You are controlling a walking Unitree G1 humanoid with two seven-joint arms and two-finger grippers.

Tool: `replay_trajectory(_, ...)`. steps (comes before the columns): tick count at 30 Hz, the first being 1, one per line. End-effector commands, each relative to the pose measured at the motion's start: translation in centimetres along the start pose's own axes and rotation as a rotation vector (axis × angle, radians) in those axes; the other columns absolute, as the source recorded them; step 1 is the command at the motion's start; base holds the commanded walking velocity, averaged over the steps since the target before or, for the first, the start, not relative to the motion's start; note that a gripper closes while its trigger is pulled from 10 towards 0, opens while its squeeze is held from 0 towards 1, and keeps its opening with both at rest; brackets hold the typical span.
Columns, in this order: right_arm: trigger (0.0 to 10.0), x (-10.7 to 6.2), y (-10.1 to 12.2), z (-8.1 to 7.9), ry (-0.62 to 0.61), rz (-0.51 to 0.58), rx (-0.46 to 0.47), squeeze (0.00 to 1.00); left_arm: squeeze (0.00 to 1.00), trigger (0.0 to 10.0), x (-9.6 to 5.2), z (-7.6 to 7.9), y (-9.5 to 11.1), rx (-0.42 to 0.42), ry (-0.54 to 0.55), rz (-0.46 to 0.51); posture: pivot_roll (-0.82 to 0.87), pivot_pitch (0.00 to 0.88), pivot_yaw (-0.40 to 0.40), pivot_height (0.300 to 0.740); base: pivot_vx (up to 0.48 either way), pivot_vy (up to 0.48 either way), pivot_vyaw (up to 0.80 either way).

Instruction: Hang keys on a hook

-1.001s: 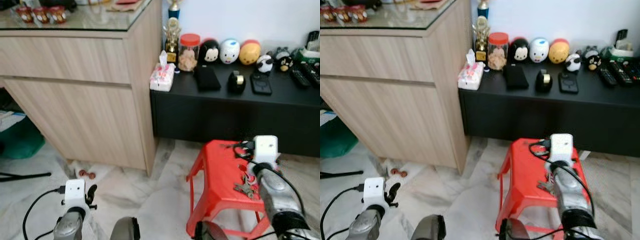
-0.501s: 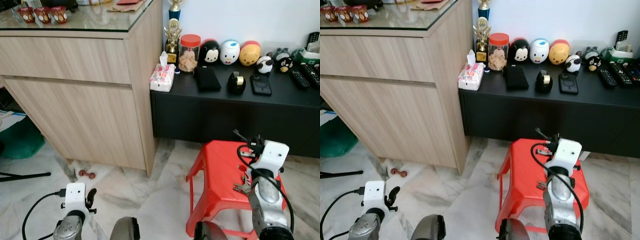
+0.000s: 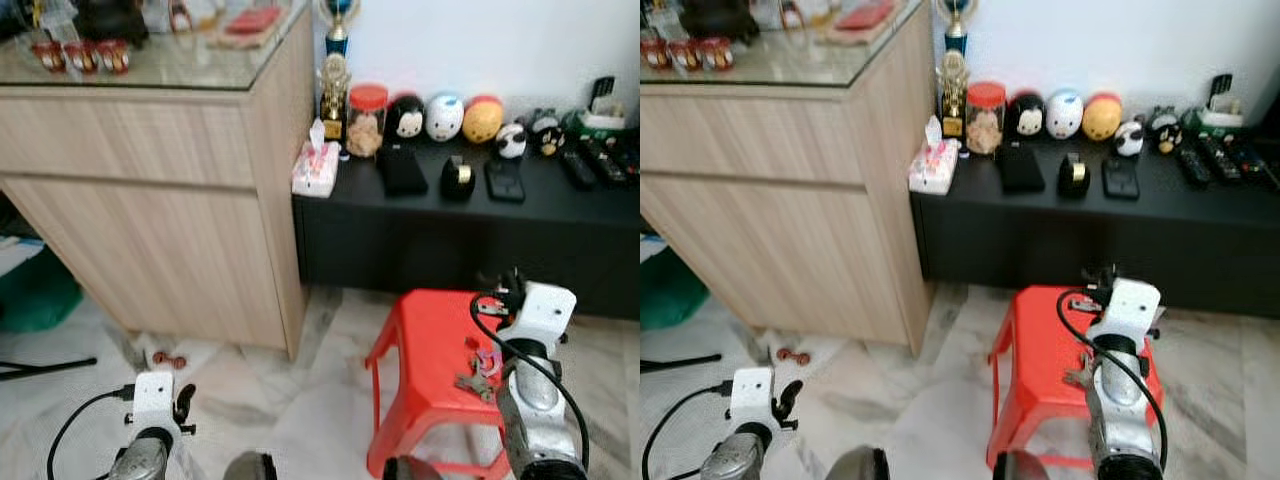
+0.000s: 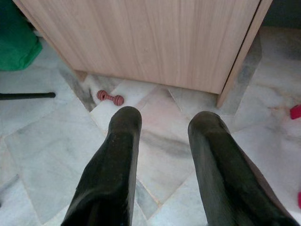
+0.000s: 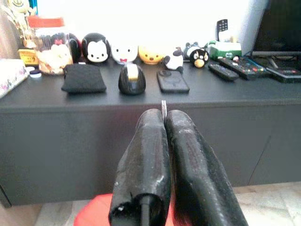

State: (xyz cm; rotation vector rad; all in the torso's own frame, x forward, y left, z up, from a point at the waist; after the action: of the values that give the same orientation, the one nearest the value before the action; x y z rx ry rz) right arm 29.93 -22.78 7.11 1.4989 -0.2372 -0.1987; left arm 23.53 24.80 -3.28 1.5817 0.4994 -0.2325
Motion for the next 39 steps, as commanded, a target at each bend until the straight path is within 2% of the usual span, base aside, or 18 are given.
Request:
replay_trajectory(1,10.0,-0.1,-0.1,0.1,-0.001,-0.003,-0.008,0.00,0.00,10.0,-0.4,-0.3,-0.9,0.005,0.008,-0.026,-0.07,0.000,-0.003,0.734,0.000,0.000,0.00)
replay_trajectory(5,10.0,-0.3,-0.6,0.1,0.004,-0.018,-0.011,0.00,0.00,10.0,-0.5,-0.3,-1.1,0.006,0.009,-0.040,-0.07,0.000,-0.002,0.740,0.000,0.000,0.00)
replay_trajectory(7,10.0,-1.0,-2.9,0.4,0.017,-0.121,-0.020,0.00,0.00,10.0,-0.8,-0.3,-2.1,0.004,0.016,-0.093,-0.07,0.000,-0.001,0.740,0.000,0.000,0.00)
replay_trajectory(8,10.0,-1.0,-2.9,0.4,0.017,-0.121,-0.020,0.00,0.00,10.0,-0.8,-0.3,-2.1,0.004,0.016,-0.093,-0.07,0.000,-0.001,0.740,0.000,0.000,0.00)
replay_trajectory(10,10.0,-1.8,-5.0,0.5,0.040,-0.223,-0.020,0.00,0.00,10.0,-1.0,0.0,-2.8,0.013,0.017,-0.131,-0.07,0.000,-0.004,0.740,0.000,0.000,0.00)
replay_trajectory(12,10.0,-2.1,-5.4,0.5,0.047,-0.243,-0.005,0.00,0.00,10.0,-1.0,0.1,-3.0,0.016,0.018,-0.145,-0.07,0.000,-0.004,0.740,0.000,0.000,0.00)
replay_trajectory(18,10.0,-3.2,-7.4,0.8,0.054,-0.334,-0.039,0.00,0.00,10.0,-1.3,0.0,-3.9,0.006,0.040,-0.198,-0.06,0.000,-0.010,0.740,0.000,0.000,0.00)
replay_trajectory(23,10.0,-4.7,-9.8,0.4,0.061,-0.468,-0.060,0.00,0.00,10.0,-2.3,-0.3,-5.9,0.052,0.035,-0.319,-0.04,0.000,-0.010,0.740,0.000,0.000,0.00)
replay_trajectory(25,10.0,-4.7,-9.9,0.2,0.062,-0.476,-0.059,0.00,0.00,10.0,-2.7,-0.5,-6.4,0.077,0.028,-0.348,-0.05,0.000,-0.008,0.740,0.000,0.000,0.00)
replay_trajectory(32,10.0,-3.5,-8.8,0.4,0.049,-0.422,-0.041,0.00,0.00,10.0,-2.9,-0.9,-6.7,0.056,0.045,-0.363,-0.09,0.000,-0.007,0.740,0.000,0.000,0.00)
replay_trajectory(35,10.0,-2.7,-8.0,1.4,0.032,-0.376,-0.048,0.00,0.00,10.0,-2.9,-0.1,-6.9,0.092,0.004,-0.373,-0.13,0.000,0.022,0.740,0.000,0.000,0.00)
replay_trajectory(39,10.0,-2.8,-8.1,2.6,-0.001,-0.384,-0.053,0.00,0.00,10.0,-3.1,0.6,-7.2,0.104,-0.016,-0.378,-0.12,0.000,0.029,0.740,0.000,0.000,0.00)
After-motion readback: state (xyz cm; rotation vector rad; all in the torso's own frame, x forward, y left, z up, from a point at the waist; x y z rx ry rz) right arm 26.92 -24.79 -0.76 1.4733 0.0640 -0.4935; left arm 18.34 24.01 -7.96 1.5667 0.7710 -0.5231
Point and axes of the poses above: a point about 5 cm out from each wrist's last joint towards the gripper, its own x axis pointing out of the wrist towards the gripper, its own y axis along the axis of the wrist's last joint, z = x × y, the point moved 1 cm from there along x, pointing out of the wrist towards the gripper, and after that the axes turned 2 degrees about -x, right-handed, at the moved point
